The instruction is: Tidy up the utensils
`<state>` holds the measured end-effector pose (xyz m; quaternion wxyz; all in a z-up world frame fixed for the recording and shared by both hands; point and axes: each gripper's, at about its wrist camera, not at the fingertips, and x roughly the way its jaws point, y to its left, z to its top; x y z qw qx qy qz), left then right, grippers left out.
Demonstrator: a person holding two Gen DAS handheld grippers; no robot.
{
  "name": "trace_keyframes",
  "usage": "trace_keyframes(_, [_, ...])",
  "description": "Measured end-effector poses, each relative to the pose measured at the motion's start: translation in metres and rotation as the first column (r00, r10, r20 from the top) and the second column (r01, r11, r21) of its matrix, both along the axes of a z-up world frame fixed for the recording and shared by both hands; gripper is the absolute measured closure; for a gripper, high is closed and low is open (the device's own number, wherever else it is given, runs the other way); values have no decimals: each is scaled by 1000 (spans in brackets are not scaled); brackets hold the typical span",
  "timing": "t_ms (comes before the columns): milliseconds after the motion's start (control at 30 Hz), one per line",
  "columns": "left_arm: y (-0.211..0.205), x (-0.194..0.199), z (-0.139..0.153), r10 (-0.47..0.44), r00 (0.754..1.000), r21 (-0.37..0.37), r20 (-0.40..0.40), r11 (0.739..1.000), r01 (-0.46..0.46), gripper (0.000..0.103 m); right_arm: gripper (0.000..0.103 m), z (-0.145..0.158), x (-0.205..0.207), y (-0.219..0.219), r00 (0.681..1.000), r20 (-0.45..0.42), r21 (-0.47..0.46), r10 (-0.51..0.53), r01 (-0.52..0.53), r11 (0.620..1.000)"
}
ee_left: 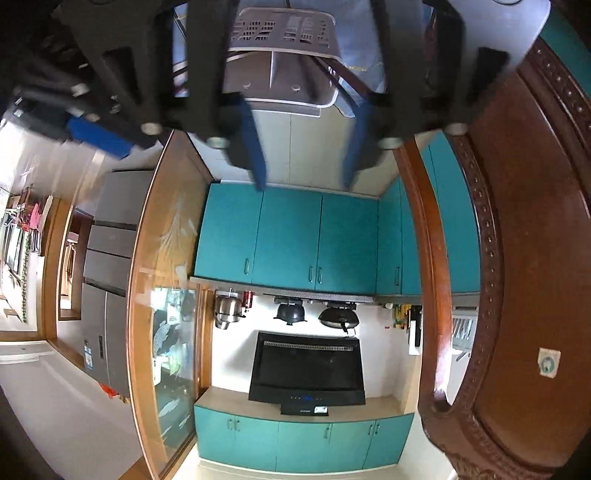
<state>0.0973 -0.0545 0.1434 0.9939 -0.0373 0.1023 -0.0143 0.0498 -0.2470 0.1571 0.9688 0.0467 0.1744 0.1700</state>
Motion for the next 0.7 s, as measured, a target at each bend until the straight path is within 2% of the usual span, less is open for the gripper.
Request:
trace_keyframes(100, [-3,-12,2,4,1000,32,13,999,-4,50,43,8,-25,-11,998,59,9,-19,19,1000])
trace_keyframes(167, [-5,-22,2,4,1000,42,31,999,-5,37,34,9,-44,-18,993,105,0,-52,52,999])
trace_keyframes(200, [-6,-26,2,-1,999,44,34,999,0,36,30,8,-54,-20,990,124,-11,-68,69,998])
trace_keyframes(233, [-7,-35,1,-16,999,47,31,999,14,35,27,6,-61,-22,988,135,-19,-77,81,997])
trace_keyframes(300, [-8,-51,-3,-32,999,65,18,997,31,28,14,-1,-78,-24,983,149,-37,-102,109,993])
trace_keyframes(367, [-10,-68,-9,-39,999,84,6,996,38,16,6,-14,-102,-27,980,161,-56,-121,131,990])
trace_keyframes(400, [-10,-83,-16,-43,999,94,-11,995,44,13,3,-22,-114,-30,978,162,-62,-131,143,988])
trace_keyframes(467, [-8,-107,-31,-42,998,102,-51,994,47,7,3,-39,-141,-34,976,153,-72,-154,166,983])
trace_keyframes(533, [-6,-134,-47,-27,996,99,-88,994,36,4,3,-51,-158,-37,981,104,-68,-166,173,983])
trace_keyframes(700, [3,-194,-66,-2,988,80,-155,997,14,4,3,-58,-195,-41,987,52,-47,-149,151,987])
